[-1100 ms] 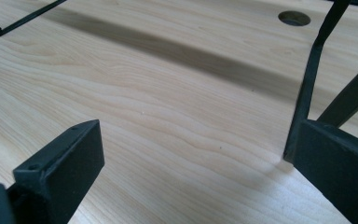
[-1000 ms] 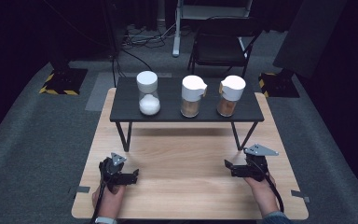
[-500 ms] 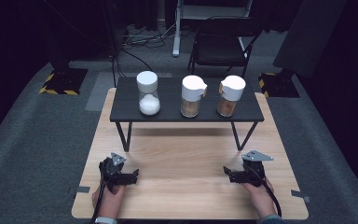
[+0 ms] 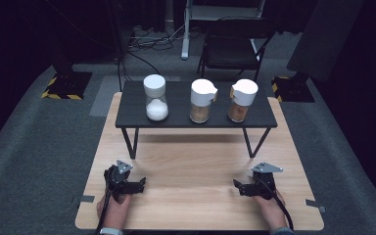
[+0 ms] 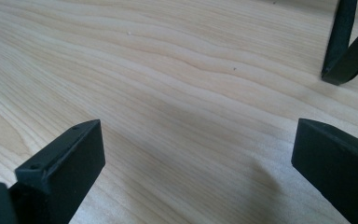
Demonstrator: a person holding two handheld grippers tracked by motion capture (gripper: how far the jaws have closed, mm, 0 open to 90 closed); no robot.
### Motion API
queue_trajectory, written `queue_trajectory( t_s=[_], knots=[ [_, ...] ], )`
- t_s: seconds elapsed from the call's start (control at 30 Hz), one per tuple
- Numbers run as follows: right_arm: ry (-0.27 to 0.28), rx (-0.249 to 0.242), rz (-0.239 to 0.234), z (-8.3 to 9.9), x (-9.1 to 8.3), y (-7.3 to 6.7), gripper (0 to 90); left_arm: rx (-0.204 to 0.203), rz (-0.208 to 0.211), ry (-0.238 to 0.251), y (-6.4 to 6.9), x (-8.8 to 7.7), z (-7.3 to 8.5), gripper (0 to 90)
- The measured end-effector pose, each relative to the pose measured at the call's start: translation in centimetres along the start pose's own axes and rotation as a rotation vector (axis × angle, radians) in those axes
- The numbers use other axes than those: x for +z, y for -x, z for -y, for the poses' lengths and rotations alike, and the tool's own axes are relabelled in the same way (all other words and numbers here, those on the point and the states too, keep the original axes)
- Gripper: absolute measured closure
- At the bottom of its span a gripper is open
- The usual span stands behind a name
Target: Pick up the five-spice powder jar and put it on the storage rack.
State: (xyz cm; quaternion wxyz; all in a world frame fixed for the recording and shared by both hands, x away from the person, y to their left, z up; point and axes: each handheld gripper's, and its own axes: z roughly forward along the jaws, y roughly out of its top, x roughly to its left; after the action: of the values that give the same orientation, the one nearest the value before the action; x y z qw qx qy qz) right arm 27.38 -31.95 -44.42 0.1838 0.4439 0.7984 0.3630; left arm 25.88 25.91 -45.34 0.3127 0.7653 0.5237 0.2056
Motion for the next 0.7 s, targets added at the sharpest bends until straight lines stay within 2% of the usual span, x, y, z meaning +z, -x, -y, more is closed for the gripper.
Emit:
queue_trajectory(
  t_s=[0.17, 0.5, 0.7],
  knots=[
    [-0.012, 0.006, 0.005, 0.18, 0.22, 0.05, 2.5, 0.000, 0.000, 0.000, 0.00, 0.00, 0.00, 0.3],
    [-0.042, -0.012, 0.017, 0.01, 0.74, -0.40, 3.0, 0.000, 0.000, 0.000, 0.00, 0.00, 0.00, 0.3],
    [-0.028, -0.031, 0.033, 0.50, 0.85, -0.79, 2.7, 0.000, 0.000, 0.000, 0.00, 0.00, 0.00, 0.3]
  ],
)
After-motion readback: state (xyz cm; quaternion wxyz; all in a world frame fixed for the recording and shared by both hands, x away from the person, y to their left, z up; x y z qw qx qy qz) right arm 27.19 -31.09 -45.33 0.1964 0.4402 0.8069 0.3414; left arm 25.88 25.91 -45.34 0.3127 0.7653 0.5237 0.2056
